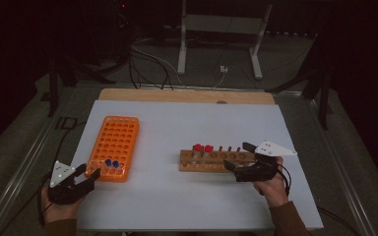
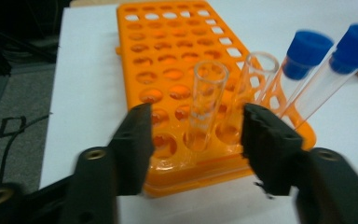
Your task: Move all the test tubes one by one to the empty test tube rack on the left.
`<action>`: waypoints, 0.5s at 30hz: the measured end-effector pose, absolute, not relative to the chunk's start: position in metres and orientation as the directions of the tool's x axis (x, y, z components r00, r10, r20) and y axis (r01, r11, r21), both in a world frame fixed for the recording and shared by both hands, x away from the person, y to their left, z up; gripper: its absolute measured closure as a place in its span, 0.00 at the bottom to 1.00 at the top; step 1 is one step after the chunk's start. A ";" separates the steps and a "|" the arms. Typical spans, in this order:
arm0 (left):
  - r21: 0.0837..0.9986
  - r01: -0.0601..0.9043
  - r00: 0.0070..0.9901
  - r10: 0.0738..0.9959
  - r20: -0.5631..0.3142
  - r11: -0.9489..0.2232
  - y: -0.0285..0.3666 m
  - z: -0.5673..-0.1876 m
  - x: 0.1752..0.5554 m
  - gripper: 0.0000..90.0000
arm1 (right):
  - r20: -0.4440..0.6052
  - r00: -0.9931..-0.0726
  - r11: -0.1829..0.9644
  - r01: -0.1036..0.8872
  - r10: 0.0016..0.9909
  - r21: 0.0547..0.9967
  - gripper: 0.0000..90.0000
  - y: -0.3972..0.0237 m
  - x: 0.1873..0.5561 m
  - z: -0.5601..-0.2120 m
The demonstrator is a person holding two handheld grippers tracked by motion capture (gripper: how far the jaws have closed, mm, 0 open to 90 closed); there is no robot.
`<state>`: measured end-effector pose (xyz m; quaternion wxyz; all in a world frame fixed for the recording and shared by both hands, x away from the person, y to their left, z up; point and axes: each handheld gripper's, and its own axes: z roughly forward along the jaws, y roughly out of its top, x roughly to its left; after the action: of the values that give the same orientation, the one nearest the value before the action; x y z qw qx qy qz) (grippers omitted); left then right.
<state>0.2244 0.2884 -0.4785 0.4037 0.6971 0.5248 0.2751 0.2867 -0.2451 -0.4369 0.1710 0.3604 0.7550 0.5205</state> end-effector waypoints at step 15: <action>0.925 0.381 0.340 0.927 -0.156 0.016 0.273 -0.448 0.223 0.02 | 0.096 -0.712 0.255 0.370 0.696 0.894 0.19 -0.216 0.300 -0.444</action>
<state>0.2229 0.2728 -0.4485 0.5020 0.6466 0.5058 0.2723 0.2995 -0.2162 -0.4445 0.1616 0.3435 0.7754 0.5046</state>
